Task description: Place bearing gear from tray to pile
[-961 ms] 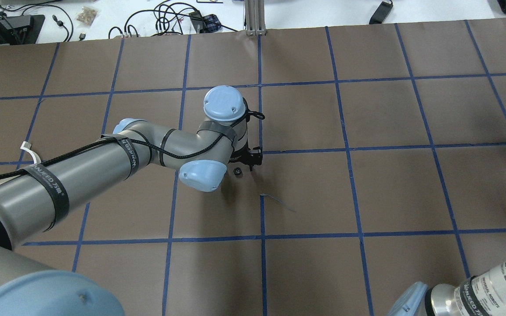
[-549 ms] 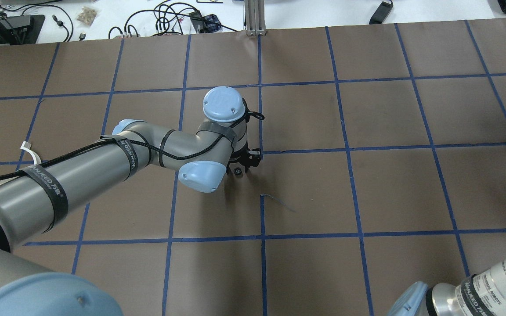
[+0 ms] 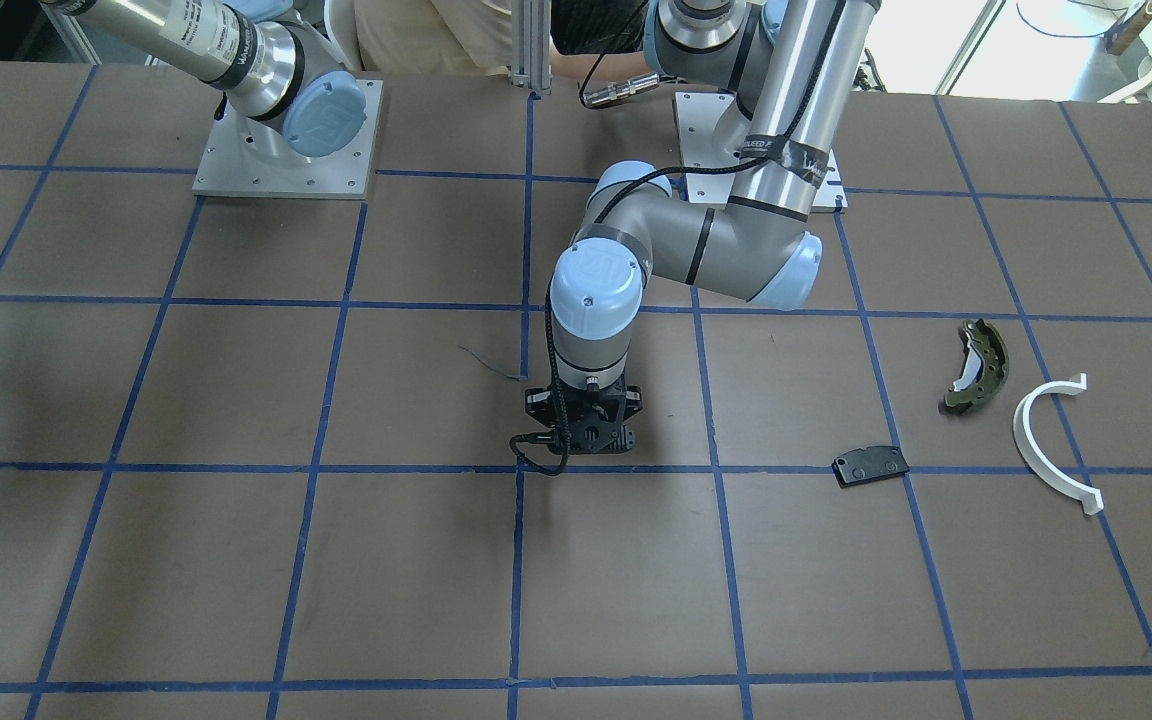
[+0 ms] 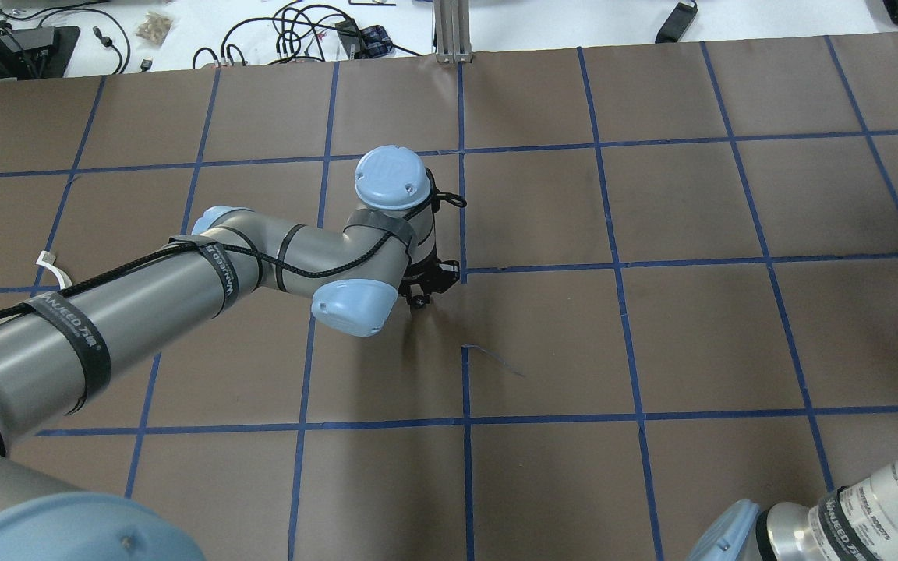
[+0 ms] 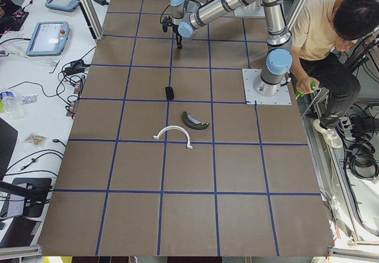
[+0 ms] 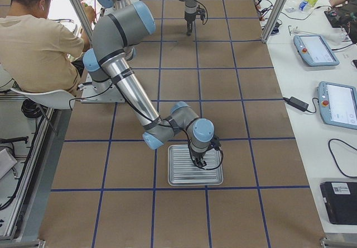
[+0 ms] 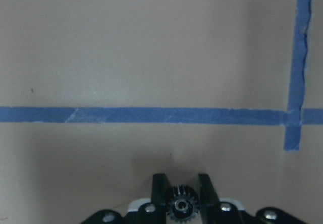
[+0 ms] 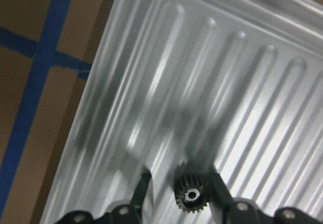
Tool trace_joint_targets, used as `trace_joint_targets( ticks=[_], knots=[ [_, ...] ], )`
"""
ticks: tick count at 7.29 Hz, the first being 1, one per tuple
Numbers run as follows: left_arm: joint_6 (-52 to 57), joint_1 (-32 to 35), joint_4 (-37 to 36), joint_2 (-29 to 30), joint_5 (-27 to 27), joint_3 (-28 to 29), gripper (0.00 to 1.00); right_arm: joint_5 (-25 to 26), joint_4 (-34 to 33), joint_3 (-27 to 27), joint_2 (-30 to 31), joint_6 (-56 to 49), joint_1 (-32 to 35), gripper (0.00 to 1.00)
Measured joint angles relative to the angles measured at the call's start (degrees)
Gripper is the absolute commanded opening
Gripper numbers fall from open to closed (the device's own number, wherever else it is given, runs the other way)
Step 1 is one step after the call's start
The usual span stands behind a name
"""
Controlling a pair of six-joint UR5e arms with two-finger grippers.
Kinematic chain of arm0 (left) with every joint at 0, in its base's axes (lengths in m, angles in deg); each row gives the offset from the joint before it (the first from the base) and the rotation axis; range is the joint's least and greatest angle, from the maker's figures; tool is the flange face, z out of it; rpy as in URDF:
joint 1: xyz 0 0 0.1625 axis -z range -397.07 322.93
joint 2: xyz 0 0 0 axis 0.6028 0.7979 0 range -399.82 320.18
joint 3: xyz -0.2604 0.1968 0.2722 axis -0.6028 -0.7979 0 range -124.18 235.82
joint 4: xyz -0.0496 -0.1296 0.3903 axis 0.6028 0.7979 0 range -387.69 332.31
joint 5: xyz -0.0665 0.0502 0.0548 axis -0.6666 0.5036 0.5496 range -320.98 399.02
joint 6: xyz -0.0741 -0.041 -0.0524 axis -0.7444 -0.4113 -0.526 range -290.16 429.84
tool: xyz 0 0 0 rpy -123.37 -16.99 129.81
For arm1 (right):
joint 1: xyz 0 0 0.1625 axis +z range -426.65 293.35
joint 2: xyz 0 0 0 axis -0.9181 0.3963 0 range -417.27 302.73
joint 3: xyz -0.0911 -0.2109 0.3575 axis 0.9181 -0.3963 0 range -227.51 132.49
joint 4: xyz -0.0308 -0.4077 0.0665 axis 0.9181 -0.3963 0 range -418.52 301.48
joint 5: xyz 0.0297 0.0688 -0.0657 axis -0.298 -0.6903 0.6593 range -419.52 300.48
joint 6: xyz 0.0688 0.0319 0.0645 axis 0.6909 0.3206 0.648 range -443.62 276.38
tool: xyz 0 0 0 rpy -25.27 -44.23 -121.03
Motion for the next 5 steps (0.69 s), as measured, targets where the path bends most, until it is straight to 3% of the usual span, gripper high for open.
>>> trace_joint_targets(
  ticks=[2,5],
  knots=[
    [4.2,-7.5,6.1,-3.2,-0.1,-0.5,0.0,0.2,0.3,0.0,0.4,0.1,0.0,0.0],
    [25.7,-24.4,11.6,-8.2,1.8,-3.9,0.0,0.7,2.5,0.1,2.5,0.4,0.4,0.0]
  ],
)
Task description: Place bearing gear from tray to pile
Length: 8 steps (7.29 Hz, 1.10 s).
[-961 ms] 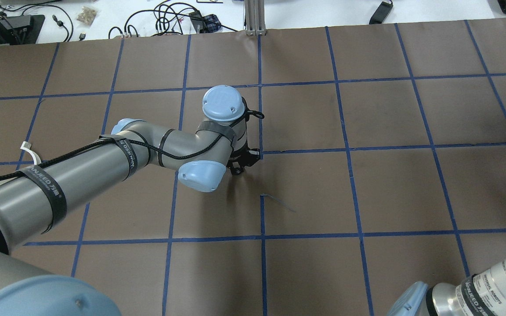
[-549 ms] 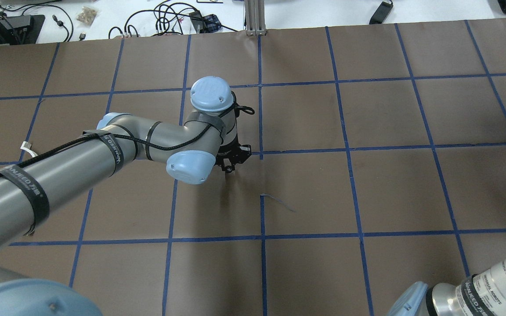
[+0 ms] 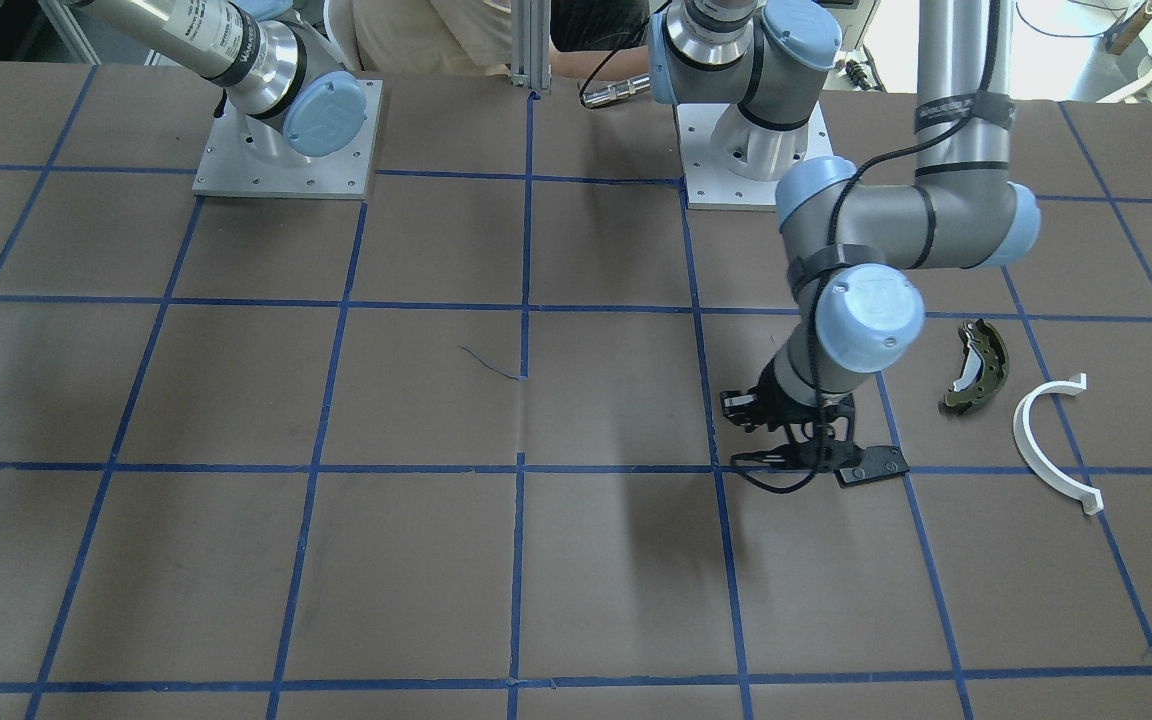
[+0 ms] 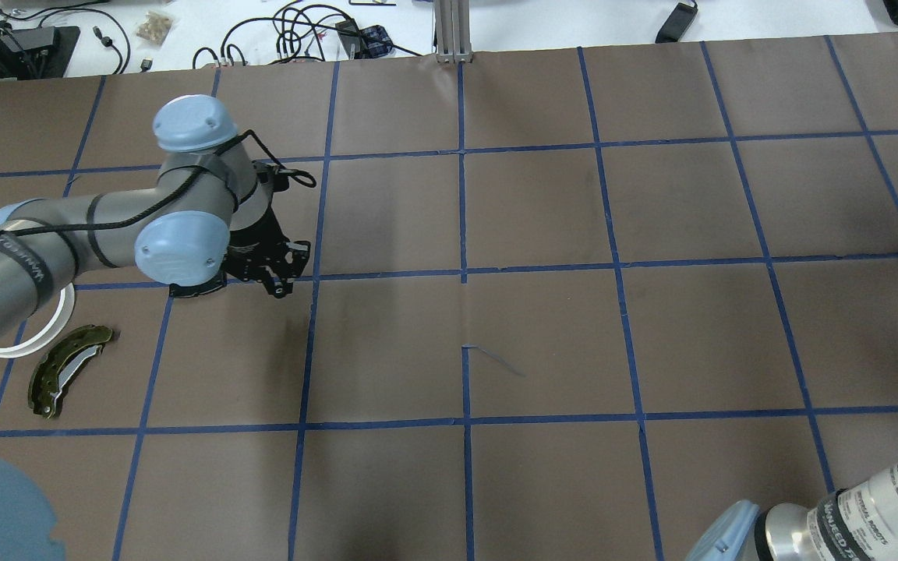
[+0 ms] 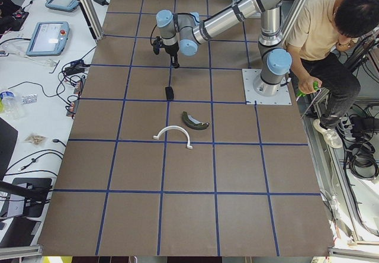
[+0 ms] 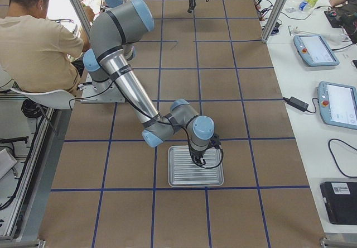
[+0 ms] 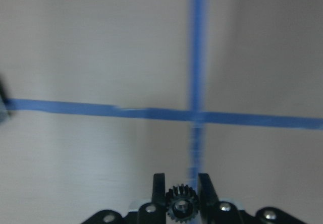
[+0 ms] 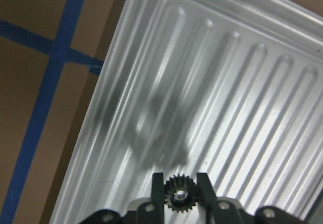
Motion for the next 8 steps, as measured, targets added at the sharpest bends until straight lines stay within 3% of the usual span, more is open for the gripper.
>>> trace_joint_targets(
  ticks=[3,5,7,8],
  knots=[
    [21.8,-15.1,-0.9,-2.4,2.6,-3.4,0.0,-0.5,9.3,0.1,5.9,8.5,4.9,0.0],
    [26.2,-18.1,-2.9,-1.7,2.7,-3.4,0.0,-1.1,14.8,0.5,9.8,19.1,12.7,0.0],
    [27.0,-18.8,-4.2,-1.1,2.7,-3.5,0.01,-5.0,17.3,0.9,11.3,34.6,22.6,0.0],
    [27.1,-18.9,-4.5,-0.9,2.7,-3.4,0.47,-6.5,17.8,1.1,11.5,41.7,27.0,0.0]
  ],
)
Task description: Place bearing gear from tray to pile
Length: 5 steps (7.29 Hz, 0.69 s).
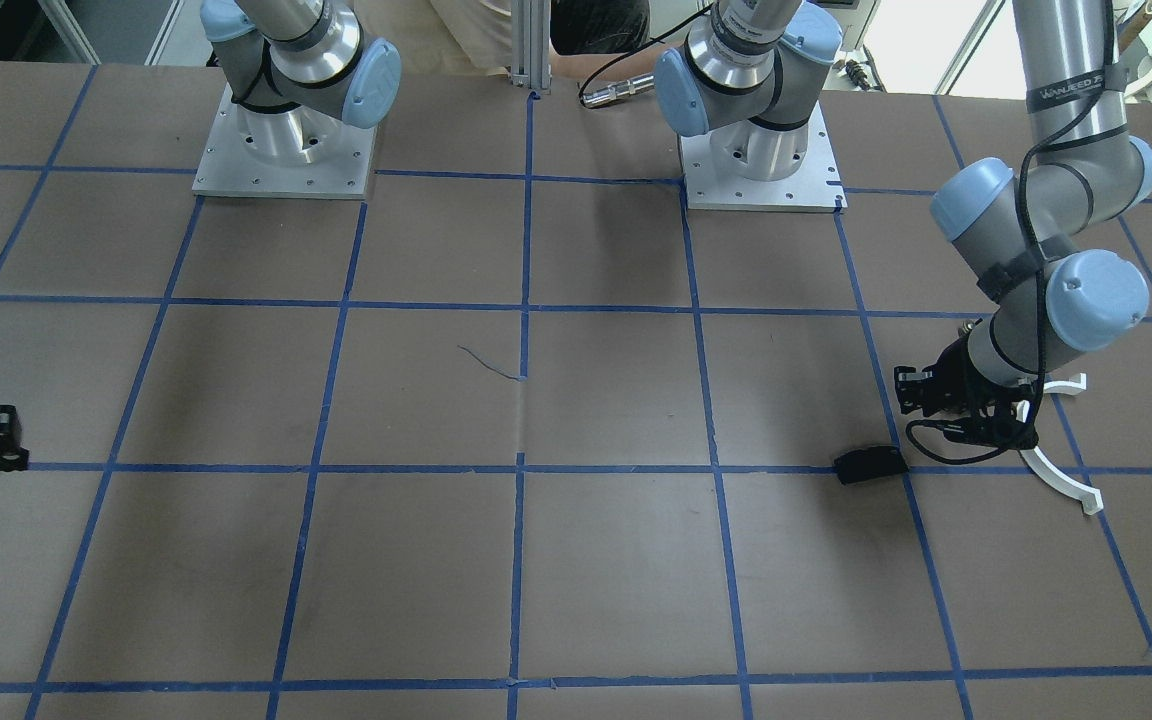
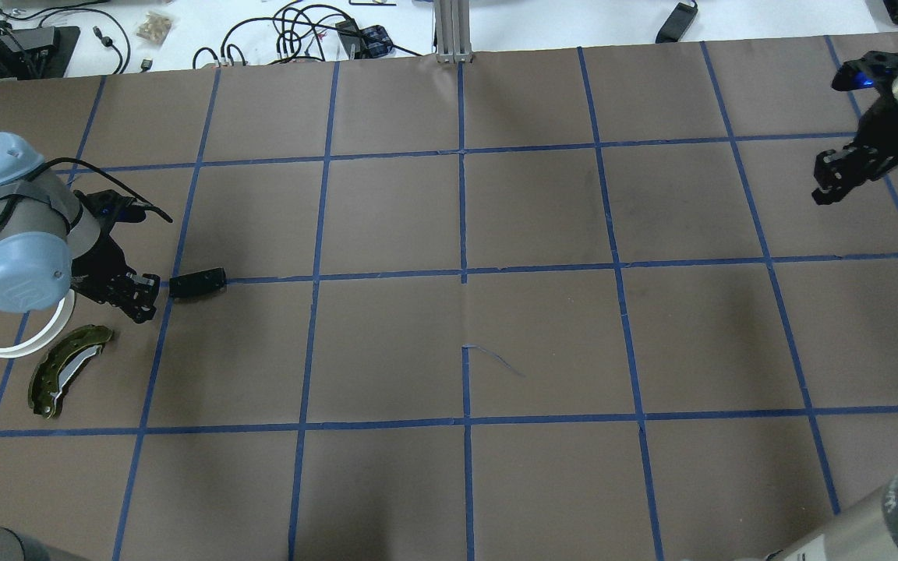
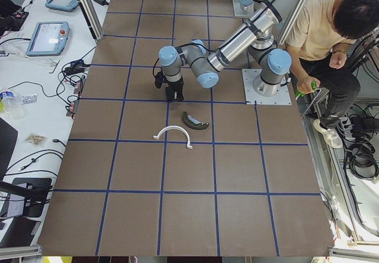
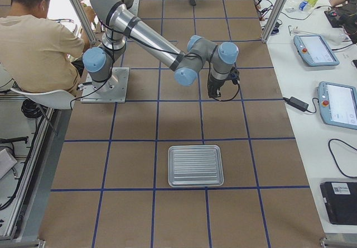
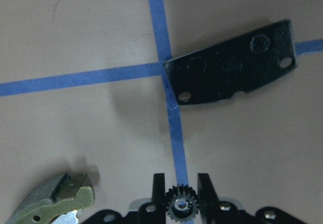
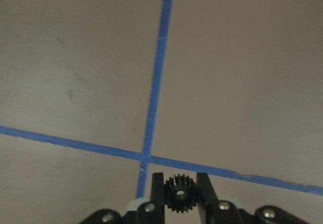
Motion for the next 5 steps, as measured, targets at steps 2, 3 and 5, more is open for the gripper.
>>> trace_joint_targets(
  ticks=[2,3,5],
  knots=[
    [0.0,-0.1,0.0,0.1,0.0,-0.2,1.0,-1.6,-0.2,0.7,0.5,12.3,8.0,0.0],
    [0.0,-0.1,0.0,0.1,0.1,-0.2,1.0,-2.1,-0.5,0.9,0.7,19.2,12.8,0.0],
    [0.1,-0.1,0.2,0.0,0.2,-0.2,1.0,-2.7,-0.8,1.1,0.6,33.3,23.0,0.0]
  ],
)
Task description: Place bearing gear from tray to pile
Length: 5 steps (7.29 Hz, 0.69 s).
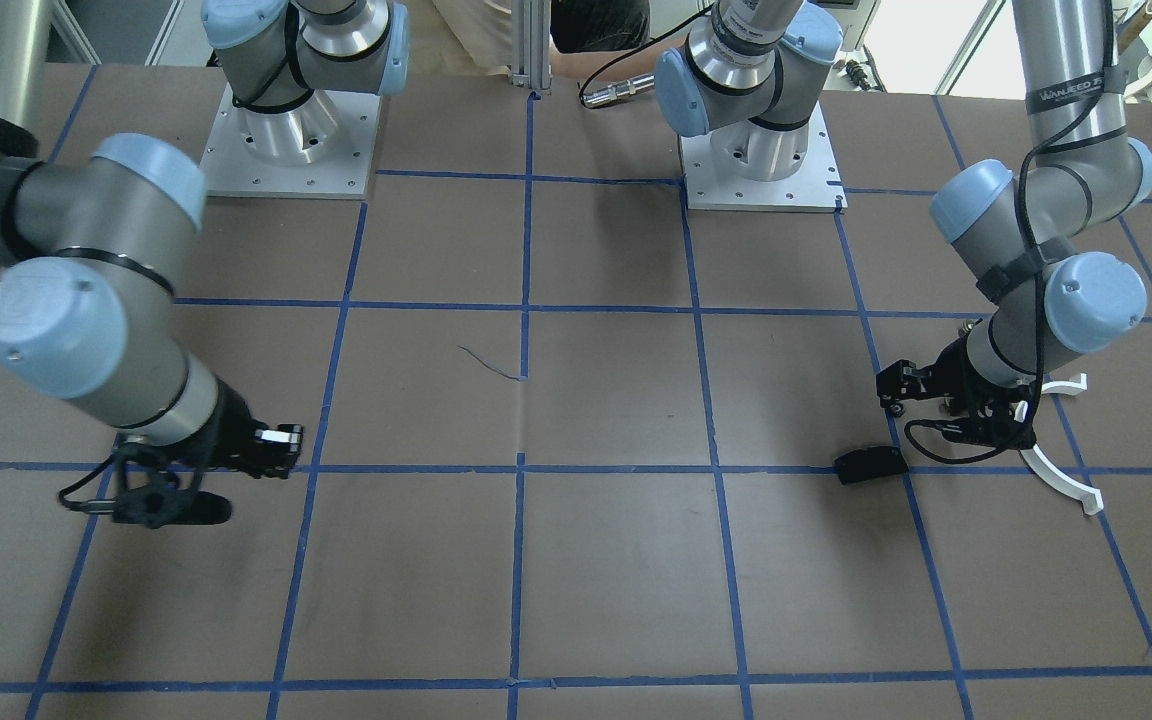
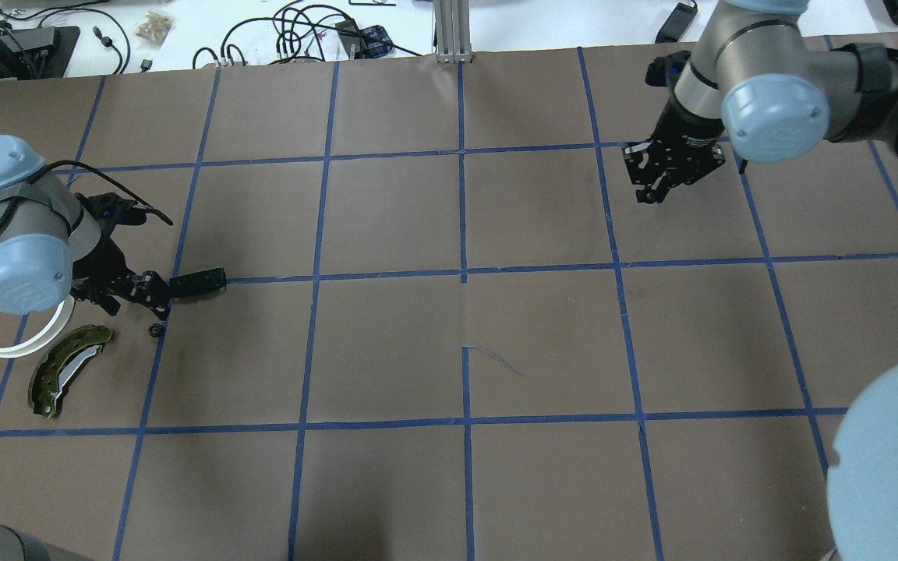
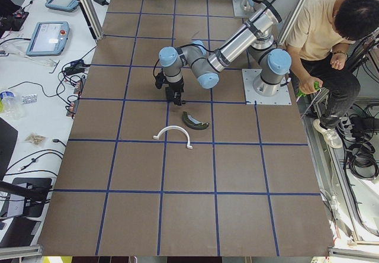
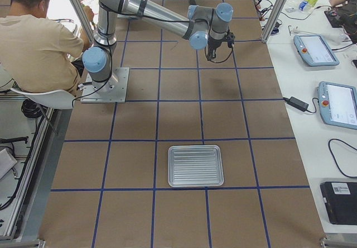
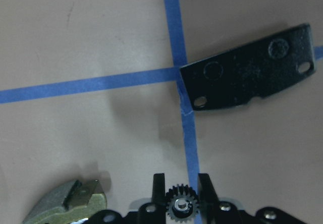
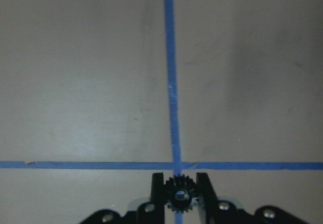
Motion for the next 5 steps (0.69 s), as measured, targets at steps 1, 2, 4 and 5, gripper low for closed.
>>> trace_joint_targets(
  ticks=[1,2,4,5],
  knots=[
    [-0.2,0.2,0.3,-0.3,-0.1,0.3,1.0,-0.6,-0.7,0.1,-0.4,5.8,5.2,0.0],
    [-0.9,0.8,1.5,-1.3,-0.3,0.7,1.0,-1.5,-2.5,0.2,-1.1,11.6,10.5,0.0],
    [-3.9,3.2,8.0,-5.0,-1.2,3.2,1.0,-4.1,-7.1,0.3,-3.2,23.1,19.5,0.0],
    [-6.7,5.0,13.7,-7.4,-2.1,6.4,1.0,-4.8,-9.2,0.3,-4.2,26.9,22.5,0.0]
  ],
)
